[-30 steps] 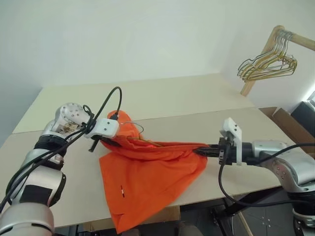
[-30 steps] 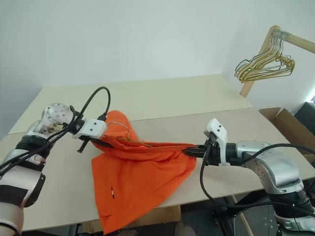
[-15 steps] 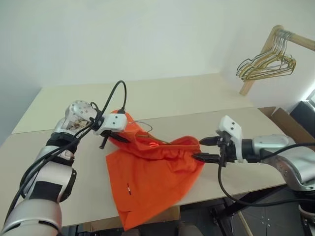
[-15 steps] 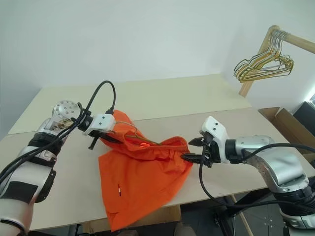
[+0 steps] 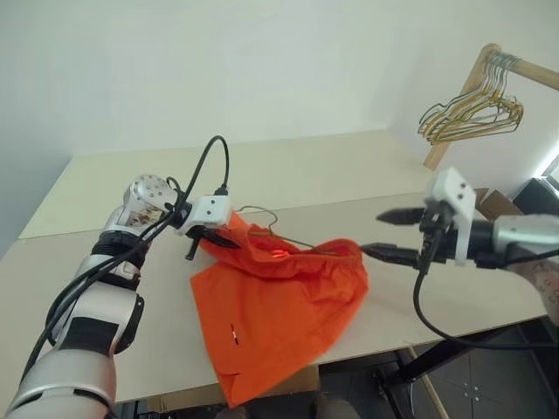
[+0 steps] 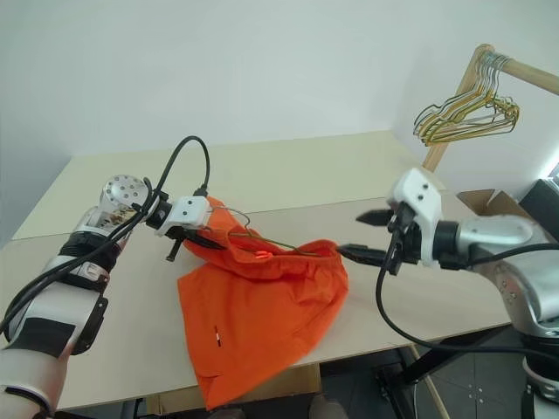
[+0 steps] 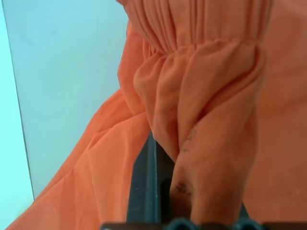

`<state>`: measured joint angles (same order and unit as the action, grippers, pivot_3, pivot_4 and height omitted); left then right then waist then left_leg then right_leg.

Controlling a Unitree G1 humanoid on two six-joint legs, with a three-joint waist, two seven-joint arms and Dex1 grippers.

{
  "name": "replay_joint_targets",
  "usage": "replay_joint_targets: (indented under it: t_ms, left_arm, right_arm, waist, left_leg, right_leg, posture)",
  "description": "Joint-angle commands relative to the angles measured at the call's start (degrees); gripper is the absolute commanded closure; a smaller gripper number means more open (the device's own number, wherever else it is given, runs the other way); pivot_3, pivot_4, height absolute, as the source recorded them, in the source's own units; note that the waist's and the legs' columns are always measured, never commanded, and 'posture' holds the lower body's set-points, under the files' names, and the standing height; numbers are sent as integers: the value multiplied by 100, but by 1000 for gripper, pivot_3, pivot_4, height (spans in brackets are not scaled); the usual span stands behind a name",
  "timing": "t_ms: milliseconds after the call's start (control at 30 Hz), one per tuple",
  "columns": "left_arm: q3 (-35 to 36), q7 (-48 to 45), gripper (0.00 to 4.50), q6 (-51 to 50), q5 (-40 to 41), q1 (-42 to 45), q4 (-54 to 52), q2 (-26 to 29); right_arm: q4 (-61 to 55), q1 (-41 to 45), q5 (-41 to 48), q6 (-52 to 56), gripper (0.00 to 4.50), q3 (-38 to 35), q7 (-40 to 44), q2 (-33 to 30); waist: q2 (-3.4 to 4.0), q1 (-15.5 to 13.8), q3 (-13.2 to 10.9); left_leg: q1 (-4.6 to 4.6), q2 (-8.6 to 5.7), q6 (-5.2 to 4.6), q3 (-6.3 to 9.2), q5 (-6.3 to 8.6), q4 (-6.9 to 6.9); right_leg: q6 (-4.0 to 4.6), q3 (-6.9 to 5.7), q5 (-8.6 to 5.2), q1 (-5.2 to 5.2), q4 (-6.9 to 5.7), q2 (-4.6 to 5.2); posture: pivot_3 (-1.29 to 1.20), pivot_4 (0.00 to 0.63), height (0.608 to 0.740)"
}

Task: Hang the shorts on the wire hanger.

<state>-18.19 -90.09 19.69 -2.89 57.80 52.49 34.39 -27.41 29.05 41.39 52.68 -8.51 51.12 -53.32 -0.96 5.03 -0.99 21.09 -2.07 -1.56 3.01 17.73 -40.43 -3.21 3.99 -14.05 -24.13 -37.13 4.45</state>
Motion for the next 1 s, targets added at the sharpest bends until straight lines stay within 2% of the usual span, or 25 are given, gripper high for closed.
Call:
replay_joint_targets:
  t_ms: [33, 167, 333, 600, 700, 1000]
  left_arm:
    - [148, -43, 4500, 9, 50, 181, -25, -6]
    - [154, -64, 4500, 15, 34, 201, -8, -24]
    - [167, -101, 4500, 19, 31, 157, -67, 10]
    - [160, -124, 4500, 20, 12, 74, -174, 109]
    - [161, -133, 4500, 3, 16, 51, -224, 133]
    - [127, -150, 4500, 33, -28, 30, -264, 182]
  right_arm:
    - [-39, 690, -73, 341, 68, 747, -374, 389]
    - [474, 1788, -439, 900, 68, 1766, -833, 1181]
    - [891, 2491, -875, 1222, 68, 2734, -918, 1711]
    - [1264, 2829, -1167, 1377, 68, 3367, -735, 2082]
    - [1421, 2879, -1281, 1370, 614, 3403, -758, 2232]
    - [1696, 2860, -1569, 1341, 3639, 3512, -747, 2537]
  waist:
    - [0, 64, 0]
    - [1, 222, 1]
    - [2, 317, 1]
    - [2, 412, 1]
    - [2, 451, 1]
    - [3, 531, 2]
  left_leg:
    - [0, 0, 0, 0, 0, 0]
    - [2, -2, 1, -1, -1, 0]
    - [23, -10, 6, 15, -3, 2]
    - [23, -25, 10, 20, -6, 1]
    - [23, -24, 11, 23, -6, 1]
    - [23, -25, 14, 27, -8, 1]
  right_leg:
    - [0, 0, 0, 1, 0, 1]
    - [0, 5, 0, -5, -4, 7]
    - [1, -7, 1, -29, -39, 18]
    - [-2, -12, 1, -30, -47, 36]
    - [-1, -13, 1, -31, -50, 33]
    - [-2, -14, 1, -32, -52, 34]
  posture:
    - [-160, 0, 740]
    - [-158, 0, 740]
    - [-149, 0, 740]
    - [-129, 0, 740]
    - [-129, 0, 740]
    - [-130, 0, 740]
